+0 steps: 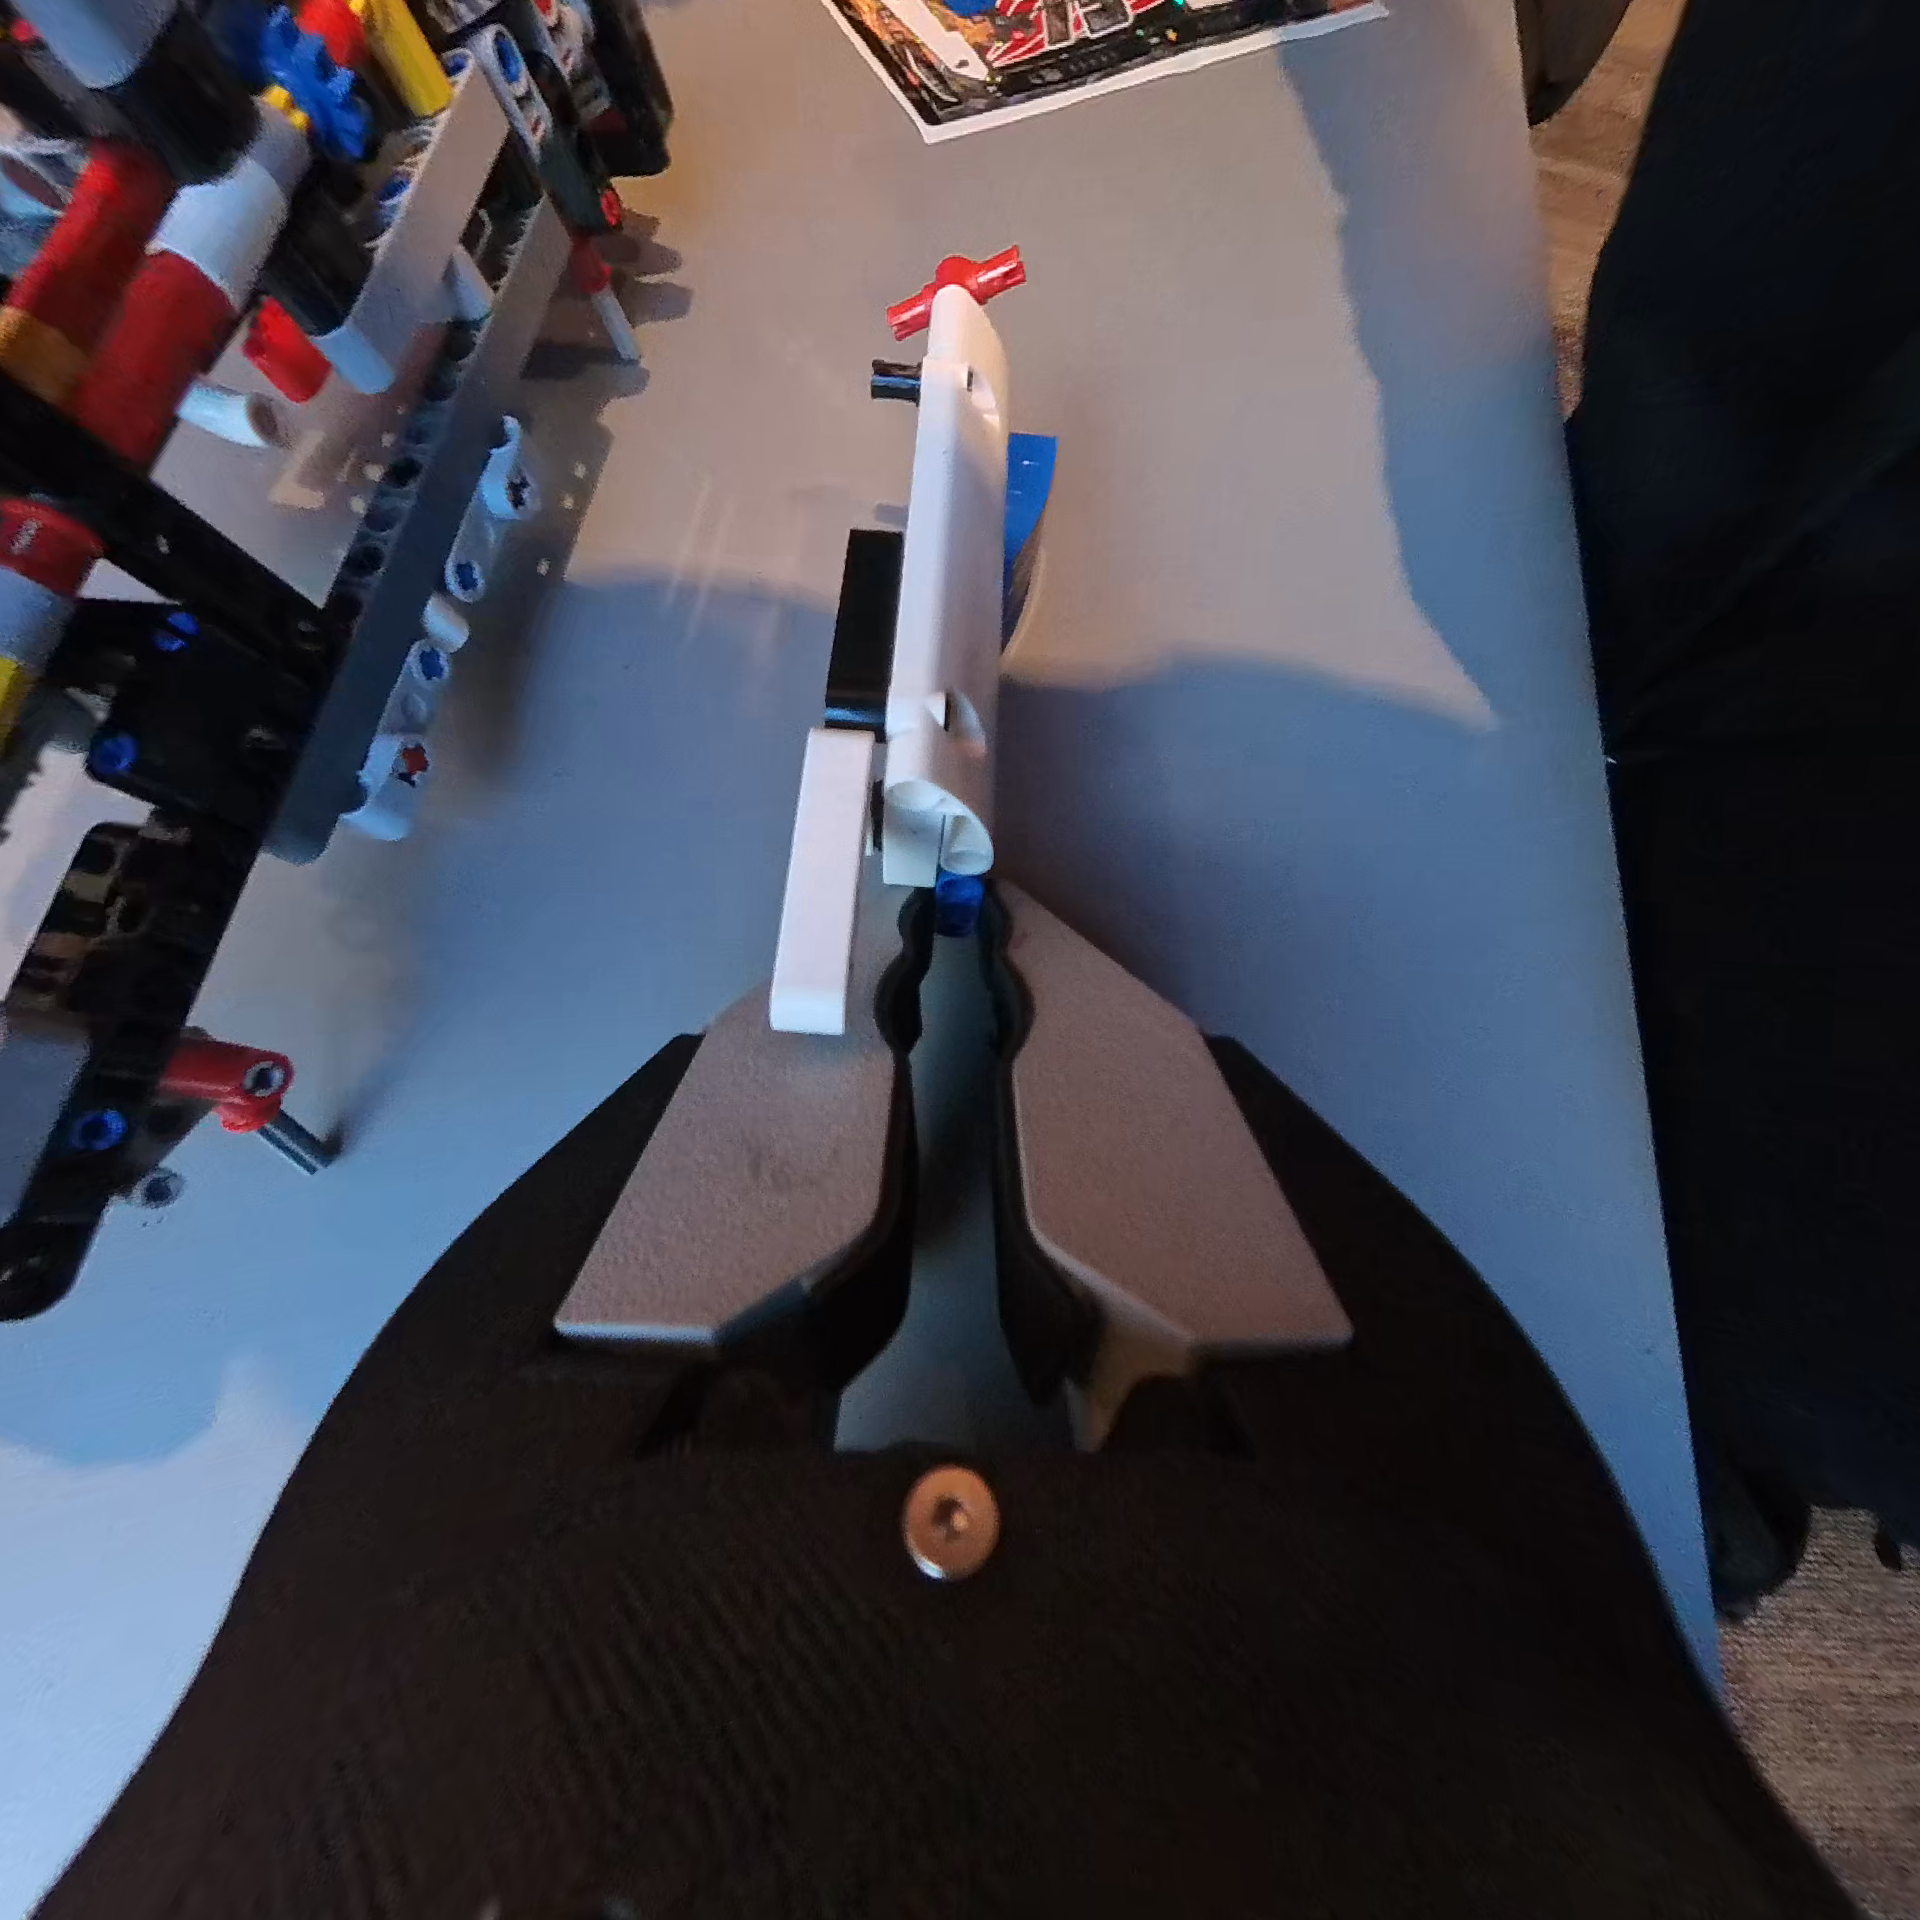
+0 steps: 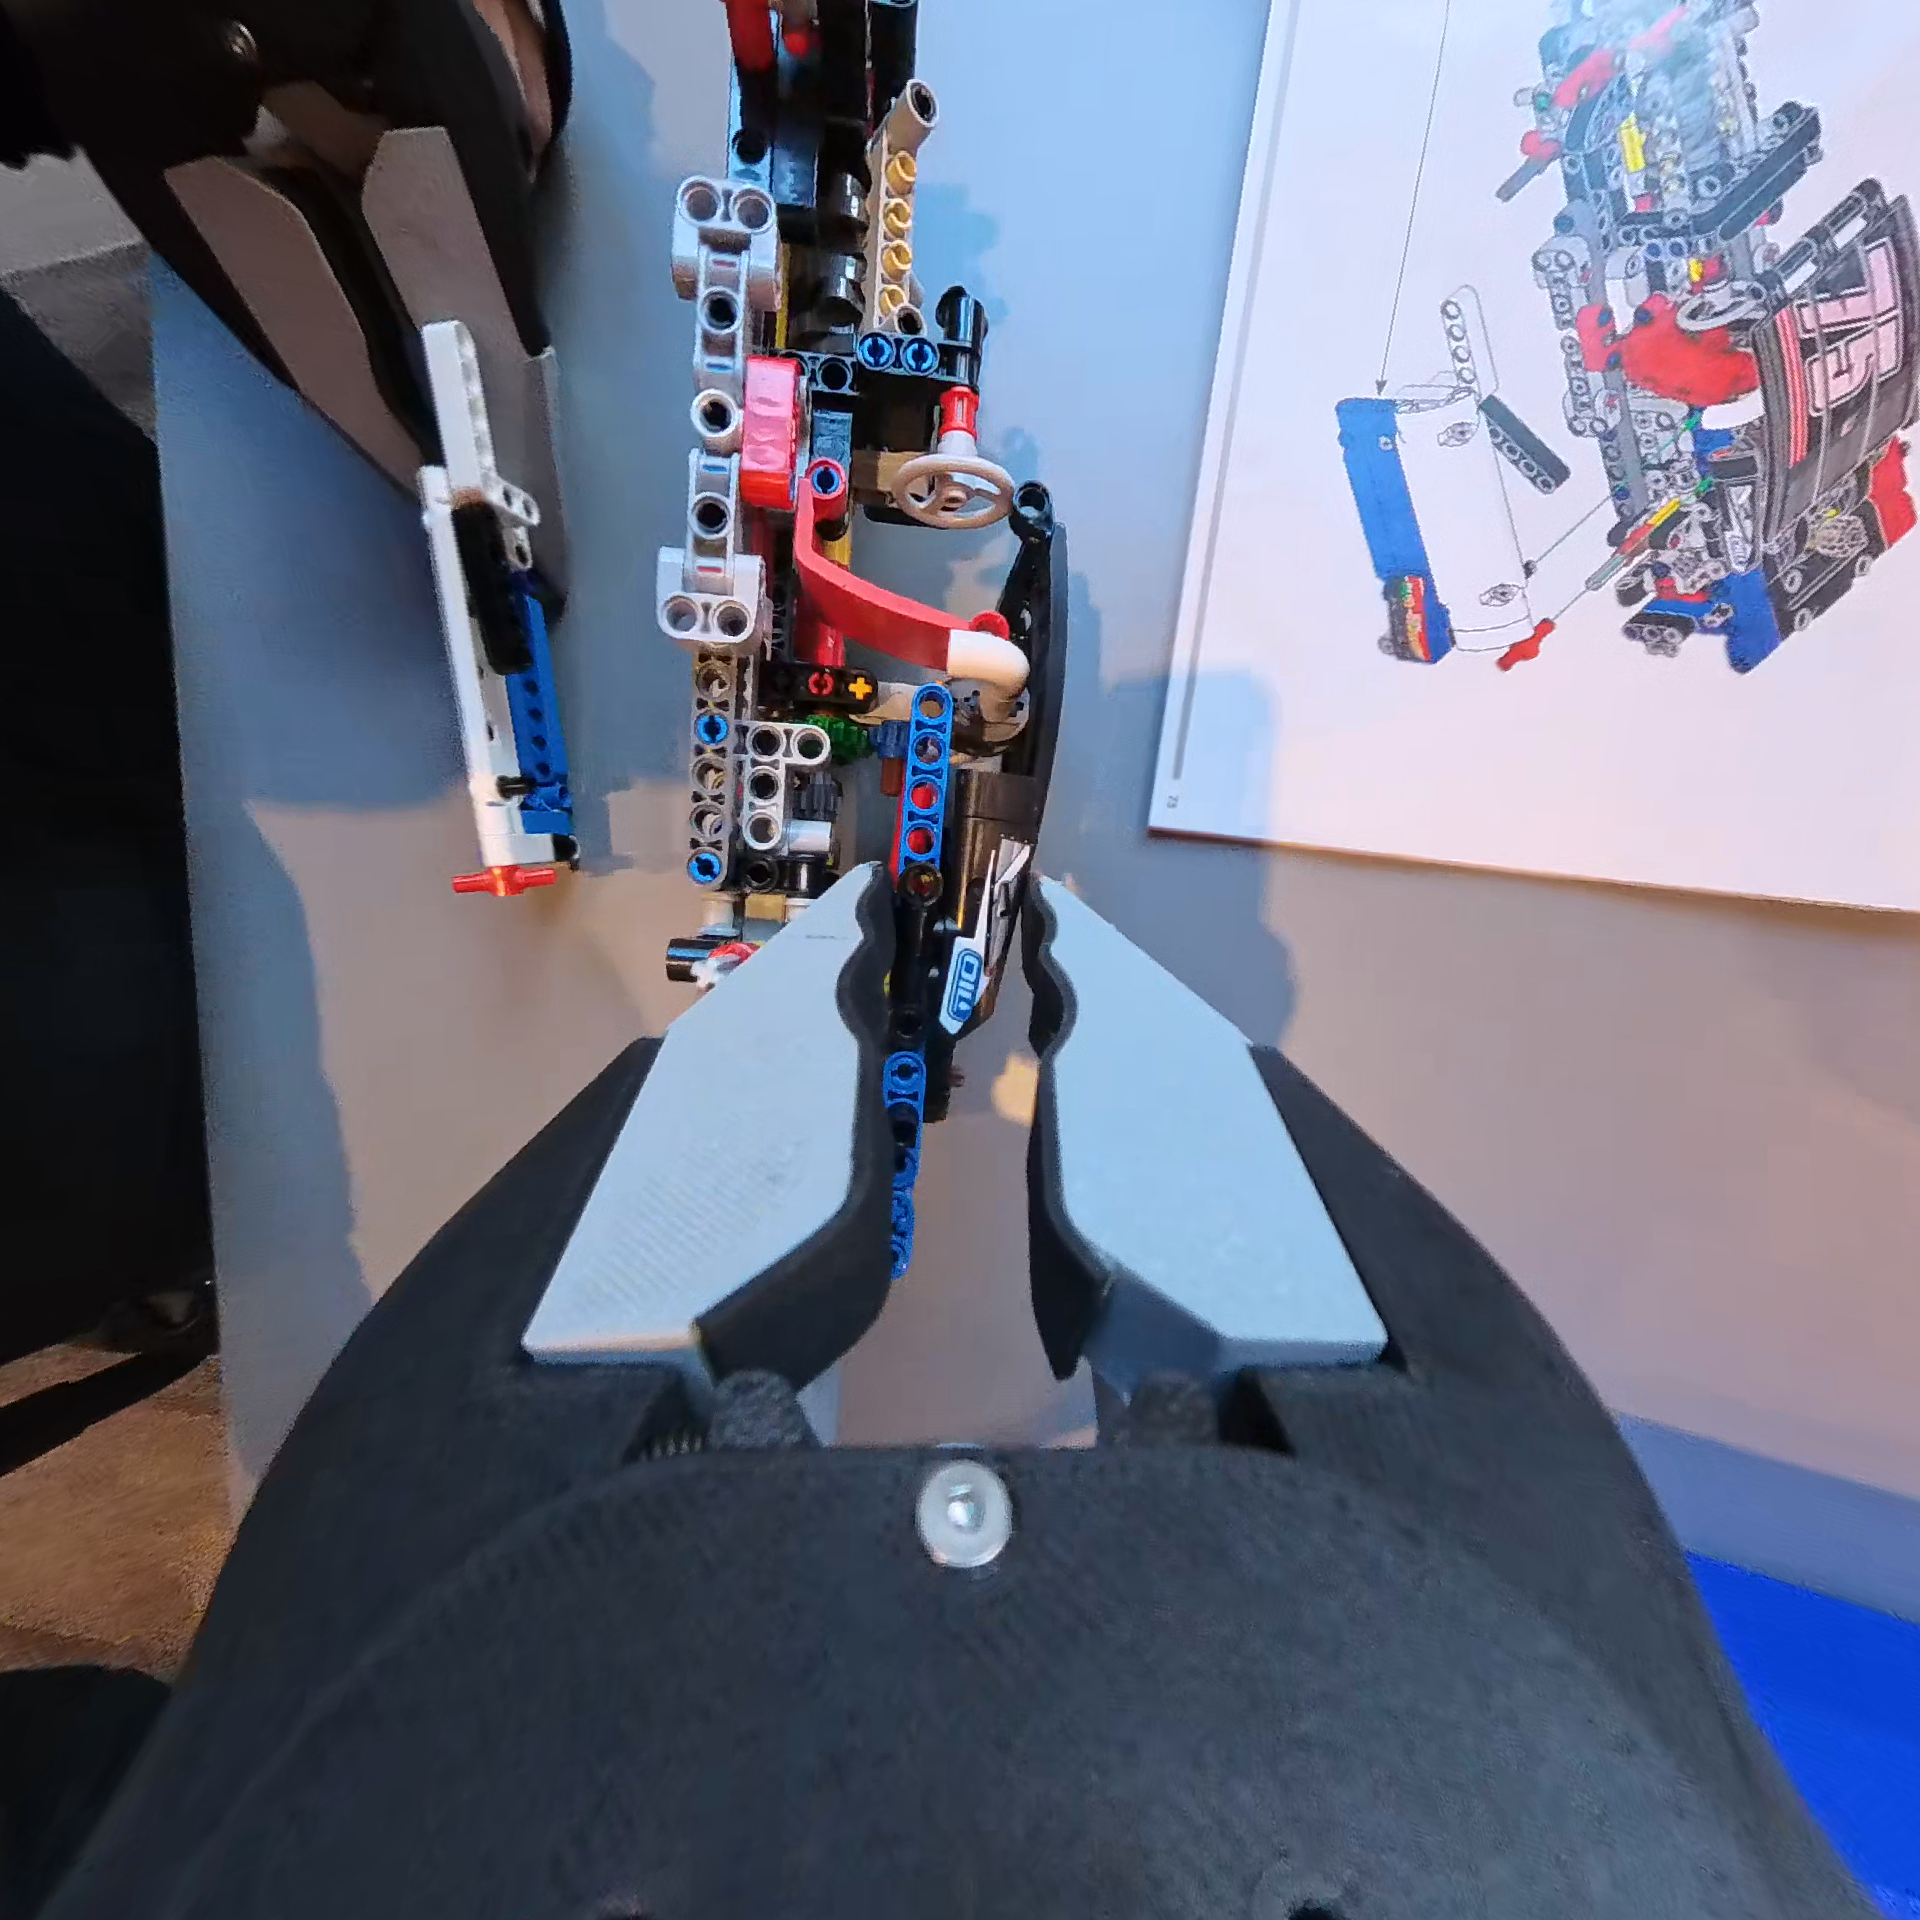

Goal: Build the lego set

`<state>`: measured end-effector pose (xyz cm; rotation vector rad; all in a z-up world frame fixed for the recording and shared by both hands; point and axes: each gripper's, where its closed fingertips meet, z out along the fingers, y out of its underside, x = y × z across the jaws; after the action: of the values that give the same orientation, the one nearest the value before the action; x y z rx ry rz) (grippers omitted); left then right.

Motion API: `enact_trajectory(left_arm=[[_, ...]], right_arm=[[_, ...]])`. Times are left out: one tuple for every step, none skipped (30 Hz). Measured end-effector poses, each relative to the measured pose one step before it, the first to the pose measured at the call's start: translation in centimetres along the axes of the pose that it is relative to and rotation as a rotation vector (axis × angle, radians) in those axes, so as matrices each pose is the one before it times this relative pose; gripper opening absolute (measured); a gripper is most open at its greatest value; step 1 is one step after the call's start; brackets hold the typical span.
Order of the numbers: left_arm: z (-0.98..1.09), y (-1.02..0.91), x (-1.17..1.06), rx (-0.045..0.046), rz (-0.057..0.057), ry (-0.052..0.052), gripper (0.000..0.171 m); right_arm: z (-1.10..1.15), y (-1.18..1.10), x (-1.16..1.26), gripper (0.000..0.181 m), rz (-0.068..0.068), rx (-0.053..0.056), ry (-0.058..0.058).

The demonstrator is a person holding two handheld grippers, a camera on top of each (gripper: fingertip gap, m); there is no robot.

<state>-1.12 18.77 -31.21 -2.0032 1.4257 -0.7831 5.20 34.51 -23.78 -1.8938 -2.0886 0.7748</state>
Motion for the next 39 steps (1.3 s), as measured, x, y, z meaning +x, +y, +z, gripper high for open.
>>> enact_trajectory(left_arm=[[-0.002, -0.007, -0.007, 0.00014, 0.0016, -0.0020, 0.005], [0.005, 0.000, -0.004, -0.00008, 0.0014, -0.0012, 0.005], [0.009, 0.001, 0.012, -0.00020, 0.0021, -0.0012, 0.005], [-0.012, 0.005, 0.055, -0.00050, 0.0055, 0.0000, 0.005], [0.015, -0.003, 0.073, -0.00007, 0.0076, -0.0009, 0.005], [0.005, 0.006, 0.057, -0.00090, 0.0063, -0.0004, 0.005], [0.008, 0.002, 0.026, -0.00031, 0.0024, 0.0000, 0.005], [0.004, -0.028, 0.057, 0.00152, -0.0013, 0.0033, 0.005], [0.011, -0.035, 0.112, 0.00151, -0.0007, 0.0074, 0.005], [0.023, -0.031, 0.108, 0.00062, 0.0028, 0.0056, 0.005], [0.032, -0.008, 0.097, -0.00070, 0.0056, 0.0032, 0.005], [0.027, -0.030, 0.180, 0.00004, 0.0077, 0.0071, 0.005], [0.046, -0.036, 0.214, 0.00010, 0.0111, 0.0067, 0.005], [0.061, 0.001, 0.138, -0.00228, 0.0091, 0.0031, 0.005], [0.053, 0.015, 0.024, -0.00229, 0.0016, -0.0003, 0.005], [0.000, -0.011, -0.016, 0.00048, -0.0029, 0.0010, 0.005], [-0.018, -0.003, -0.045, 0.00080, -0.0045, 0.0007, 0.005], [-0.003, -0.005, -0.027, 0.00035, -0.0025, -0.0009, 0.005], [0.005, 0.001, 0.004, -0.00003, 0.0021, -0.0009, 0.005], [0.008, 0.006, 0.015, -0.00023, 0.0040, -0.0021, 0.005], [-0.004, -0.002, 0.022, -0.00005, 0.0026, -0.0008, 0.005], [0.006, -0.004, 0.006, -0.00004, 0.0009, 0.0001, 0.005], [0.005, 0.010, 0.010, -0.00032, -0.0003, 0.0014, 0.005], [-0.001, 0.001, 0.020, -0.00038, -0.0009, 0.0024, 0.005], [0.008, 0.002, 0.001, -0.00008, -0.0016, 0.0014, 0.005], [-0.006, 0.002, -0.003, 0.00002, -0.0011, 0.0008, 0.005], [0.003, -0.007, -0.008, 0.00016, -0.0004, 0.0006, 0.005], [-0.006, 0.003, 0.011, 0.00009, -0.0009, 0.0012, 0.005], [0.008, 0.002, -0.004, 0.00004, -0.0007, 0.0008, 0.005], [-0.005, 0.001, 0.000, 0.00022, -0.0003, 0.0007, 0.005], [0.000, 0.000, 0.002, -0.00013, -0.0006, 0.0006, 0.005], [0.001, -0.002, 0.000, 0.00001, -0.0005, 0.0004, 0.005], [0.009, 0.002, -0.004, 0.00007, -0.0009, 0.0008, 0.005], [-0.003, -0.006, -0.002, 0.00023, -0.0021, 0.0017, 0.005], [-0.009, -0.003, -0.003, 0.00047, -0.0021, 0.0018, 0.005], [0.001, -0.004, 0.007, -0.00005, -0.0013, 0.0013, 0.005], [-0.005, 0.001, -0.005, 0.00025, -0.0002, 0.0004, 0.005], [0.007, -0.004, 0.000, -0.00002, 0.0007, -0.0005, 0.005], [0.003, 0.006, 0.009, -0.00040, 0.0012, -0.0010, 0.005]], right_arm=[[-0.043, 0.063, -0.331, 0.021, -0.0051, -0.0008, 0.0069], [0.036, 0.051, -0.362, 0.021, -0.0027, -0.0001, -0.0005], [0.096, 0.101, -0.384, 0.021, 0.0034, -0.0034, -0.0100], [0.164, 0.162, -0.401, 0.021, 0.0088, -0.0066, -0.0182], [0.194, 0.183, -0.399, 0.021, 0.0088, -0.0079, -0.0206], [0.204, 0.153, -0.363, 0.022, 0.0078, -0.0033, -0.0199], [0.207, 0.073, -0.328, 0.022, 0.0078, 0.0026, -0.0184], [0.224, 0.047, -0.305, 0.022, 0.0077, 0.0055, -0.0185], [0.248, 0.104, -0.306, 0.022, 0.0071, 0.0032, -0.0202], [0.261, 0.183, -0.307, 0.022, 0.0043, -0.0022, -0.0213], [0.286, 0.202, -0.271, 0.023, -0.0009, -0.0025, -0.0179], [0.258, 0.154, -0.258, 0.023, -0.0028, 0.0004, -0.0168], [0.185, 0.003, -0.187, 0.023, 0.0026, 0.0082, -0.0138], [0.100, -0.056, -0.062, 0.023, 0.0063, 0.0099, -0.0079], [0.037, -0.044, -0.019, 0.023, 0.0057, 0.0079, -0.0044], [0.022, -0.028, -0.003, 0.023, 0.0039, 0.0070, -0.0031], [0.010, -0.007, 0.005, 0.023, 0.0048, 0.0039, -0.0007], [-0.002, 0.008, -0.006, 0.023, 0.0017, 0.0010, 0.0030], [-0.024, 0.022, -0.065, 0.023, -0.0060, -0.0015, 0.0054], [-0.021, 0.014, -0.090, 0.023, -0.0107, -0.0038, 0.0062], [-0.021, -0.013, -0.069, 0.023, -0.0086, -0.0018, 0.0052], [0.003, -0.011, -0.031, 0.023, -0.0039, 0.0004, 0.0013], [0.000, -0.017, 0.014, 0.023, 0.0019, 0.0025, -0.0030], [0.021, -0.005, 0.041, 0.023, 0.0081, 0.0059, -0.0097], [0.056, -0.001, 0.028, 0.024, 0.0180, 0.0084, -0.0192], [0.083, 0.030, -0.041, 0.025, 0.0288, 0.0068, -0.0312], [0.030, -0.039, -0.075, 0.025, 0.0298, 0.0077, -0.0392], [-0.056, -0.229, 0.025, 0.024, 0.0276, 0.0166, -0.0336], [-0.127, -0.396, 0.122, 0.024, 0.0261, 0.0247, -0.0245], [-0.157, -0.388, 0.085, 0.023, 0.0220, 0.0202, -0.0217], [-0.151, -0.285, -0.023, 0.023, 0.0109, 0.0110, -0.0201], [-0.125, -0.220, -0.075, 0.021, 0.0001, 0.0054, -0.0168], [-0.107, -0.205, 0.020, 0.019, -0.0033, 0.0025, -0.0066], [-0.096, -0.178, 0.001, 0.016, -0.0044, -0.0007, -0.0036], [-0.094, -0.199, -0.008, 0.015, -0.0066, -0.0002, -0.0004], [-0.123, -0.249, 0.083, 0.015, -0.0066, 0.0047, 0.0063], [-0.147, -0.299, 0.096, 0.018, -0.0038, 0.0078, 0.0083], [-0.148, -0.242, 0.046, 0.022, -0.0029, 0.0050, 0.0064], [-0.152, -0.161, 0.014, 0.023, -0.0028, 0.0018, 0.0078]])
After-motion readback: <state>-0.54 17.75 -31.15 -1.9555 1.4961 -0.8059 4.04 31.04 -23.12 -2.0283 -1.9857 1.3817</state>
